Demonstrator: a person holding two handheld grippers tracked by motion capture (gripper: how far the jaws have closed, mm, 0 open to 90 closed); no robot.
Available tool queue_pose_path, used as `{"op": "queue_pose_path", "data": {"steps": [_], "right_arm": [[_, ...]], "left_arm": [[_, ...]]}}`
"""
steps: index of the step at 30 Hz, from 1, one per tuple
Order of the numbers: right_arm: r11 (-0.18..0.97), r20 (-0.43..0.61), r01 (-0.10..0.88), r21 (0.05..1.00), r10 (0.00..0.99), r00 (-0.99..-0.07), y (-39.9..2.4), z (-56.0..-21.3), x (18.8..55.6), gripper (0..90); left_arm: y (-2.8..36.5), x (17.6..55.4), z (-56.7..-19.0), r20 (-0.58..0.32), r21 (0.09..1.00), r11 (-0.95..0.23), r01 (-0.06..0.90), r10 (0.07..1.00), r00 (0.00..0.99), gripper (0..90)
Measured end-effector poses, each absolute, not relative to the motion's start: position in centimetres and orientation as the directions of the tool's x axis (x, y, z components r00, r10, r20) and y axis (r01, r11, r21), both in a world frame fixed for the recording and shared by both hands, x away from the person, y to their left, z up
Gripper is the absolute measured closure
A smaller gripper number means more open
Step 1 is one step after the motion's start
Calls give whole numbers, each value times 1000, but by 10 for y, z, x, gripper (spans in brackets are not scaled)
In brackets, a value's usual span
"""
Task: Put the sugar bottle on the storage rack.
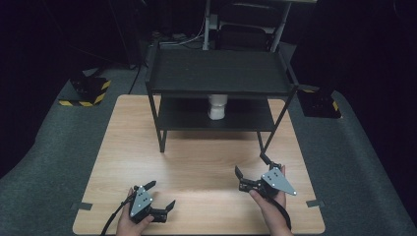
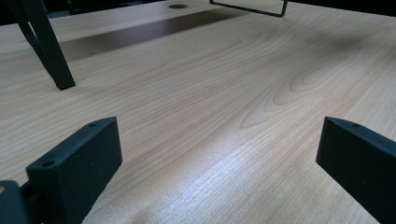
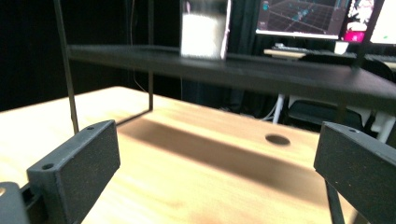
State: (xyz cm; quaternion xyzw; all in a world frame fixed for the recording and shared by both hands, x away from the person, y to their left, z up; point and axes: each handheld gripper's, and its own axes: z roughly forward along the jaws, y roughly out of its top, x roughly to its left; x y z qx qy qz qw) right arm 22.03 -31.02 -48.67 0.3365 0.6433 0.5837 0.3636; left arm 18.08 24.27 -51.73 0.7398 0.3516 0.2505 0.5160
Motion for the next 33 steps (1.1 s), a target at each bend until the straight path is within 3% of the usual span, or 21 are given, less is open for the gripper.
{"op": "queue_pose_path", "data": {"steps": [20, 33], "right_arm": [[221, -127, 154, 963, 877, -464, -340, -524, 181, 2], [179, -83, 199, 964, 907, -414, -345, -526, 182, 2]], "left_arm": [[243, 180, -518, 5, 942, -215, 260, 780, 626, 5], [243, 180, -518, 2, 942, -211, 262, 782, 623, 5]]}}
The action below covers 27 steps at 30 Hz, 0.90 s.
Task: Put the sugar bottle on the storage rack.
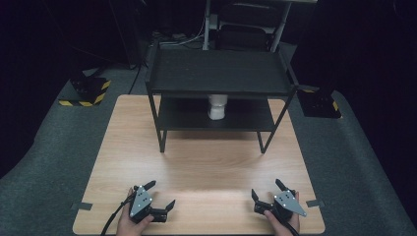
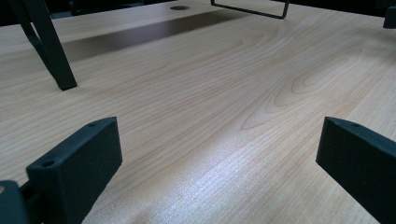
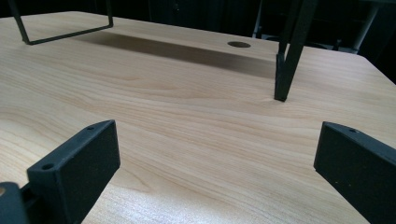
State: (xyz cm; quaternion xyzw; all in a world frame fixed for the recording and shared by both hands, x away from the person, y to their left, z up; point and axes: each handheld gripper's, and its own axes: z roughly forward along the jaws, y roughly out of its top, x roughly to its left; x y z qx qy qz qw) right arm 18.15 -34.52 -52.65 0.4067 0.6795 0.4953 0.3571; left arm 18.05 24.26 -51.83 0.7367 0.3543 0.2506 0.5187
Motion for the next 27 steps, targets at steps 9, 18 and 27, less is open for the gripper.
{"op": "queue_pose_path", "data": {"steps": [9, 18, 27], "right_arm": [[176, -76, 195, 965, 899, -431, -348, -527, 182, 2], [183, -79, 213, 960, 904, -420, -344, -525, 184, 2], [185, -78, 213, 959, 899, -430, -346, -524, 185, 2]], "left_arm": [[242, 180, -518, 6, 942, -215, 259, 782, 624, 5], [243, 177, -520, 11, 945, -210, 250, 785, 620, 5], [242, 178, -519, 8, 943, -213, 257, 783, 621, 5]]}}
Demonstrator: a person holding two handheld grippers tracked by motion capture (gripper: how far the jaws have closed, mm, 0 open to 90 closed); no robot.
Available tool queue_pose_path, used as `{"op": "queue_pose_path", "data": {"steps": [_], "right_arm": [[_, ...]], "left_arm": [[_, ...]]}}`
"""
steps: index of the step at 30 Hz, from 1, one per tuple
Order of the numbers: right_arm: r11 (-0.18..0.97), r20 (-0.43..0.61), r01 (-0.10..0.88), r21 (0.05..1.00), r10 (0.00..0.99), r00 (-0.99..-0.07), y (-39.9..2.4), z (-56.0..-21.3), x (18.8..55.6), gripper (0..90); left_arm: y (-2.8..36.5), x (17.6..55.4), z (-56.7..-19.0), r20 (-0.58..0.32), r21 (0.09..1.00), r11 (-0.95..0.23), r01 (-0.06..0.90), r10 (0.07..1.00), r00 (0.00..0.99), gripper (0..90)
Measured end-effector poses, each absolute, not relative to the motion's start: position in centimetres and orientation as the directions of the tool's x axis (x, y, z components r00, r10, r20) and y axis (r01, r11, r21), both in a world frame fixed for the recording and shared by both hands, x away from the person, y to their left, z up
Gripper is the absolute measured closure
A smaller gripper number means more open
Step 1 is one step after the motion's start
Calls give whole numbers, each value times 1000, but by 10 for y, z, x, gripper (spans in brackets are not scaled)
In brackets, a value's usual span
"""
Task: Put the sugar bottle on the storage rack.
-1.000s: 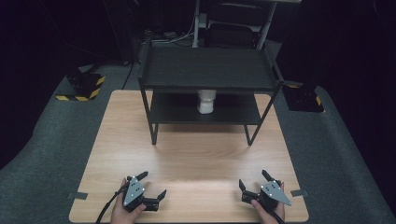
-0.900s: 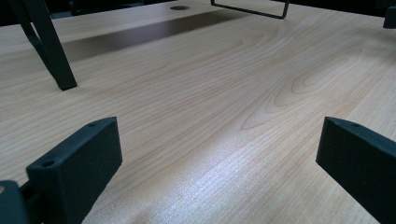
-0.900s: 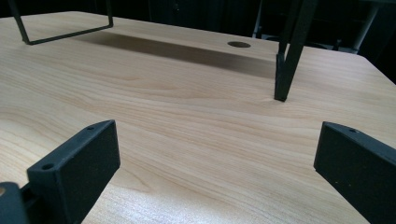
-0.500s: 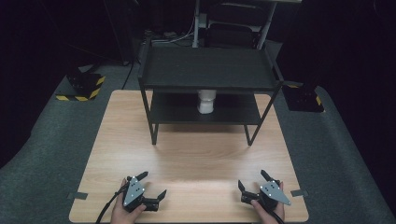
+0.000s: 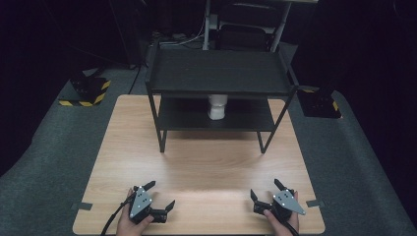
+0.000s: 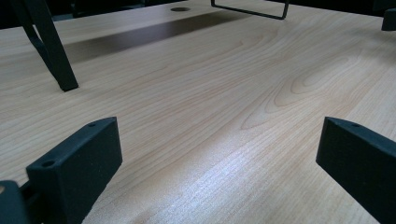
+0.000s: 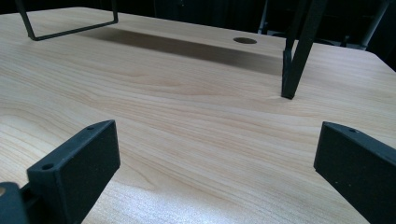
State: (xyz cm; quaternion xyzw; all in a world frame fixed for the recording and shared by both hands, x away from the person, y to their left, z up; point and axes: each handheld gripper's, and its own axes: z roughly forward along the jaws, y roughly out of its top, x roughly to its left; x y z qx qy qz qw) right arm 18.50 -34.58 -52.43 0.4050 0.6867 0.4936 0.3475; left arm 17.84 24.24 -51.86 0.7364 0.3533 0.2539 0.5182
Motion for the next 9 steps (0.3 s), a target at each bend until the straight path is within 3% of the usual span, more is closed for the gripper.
{"op": "queue_pose_path", "data": {"steps": [9], "right_arm": [[178, -76, 207, 962, 903, -423, -345, -526, 183, 2]], "left_arm": [[243, 181, -517, -1, 939, -215, 268, 778, 628, 5]]}}
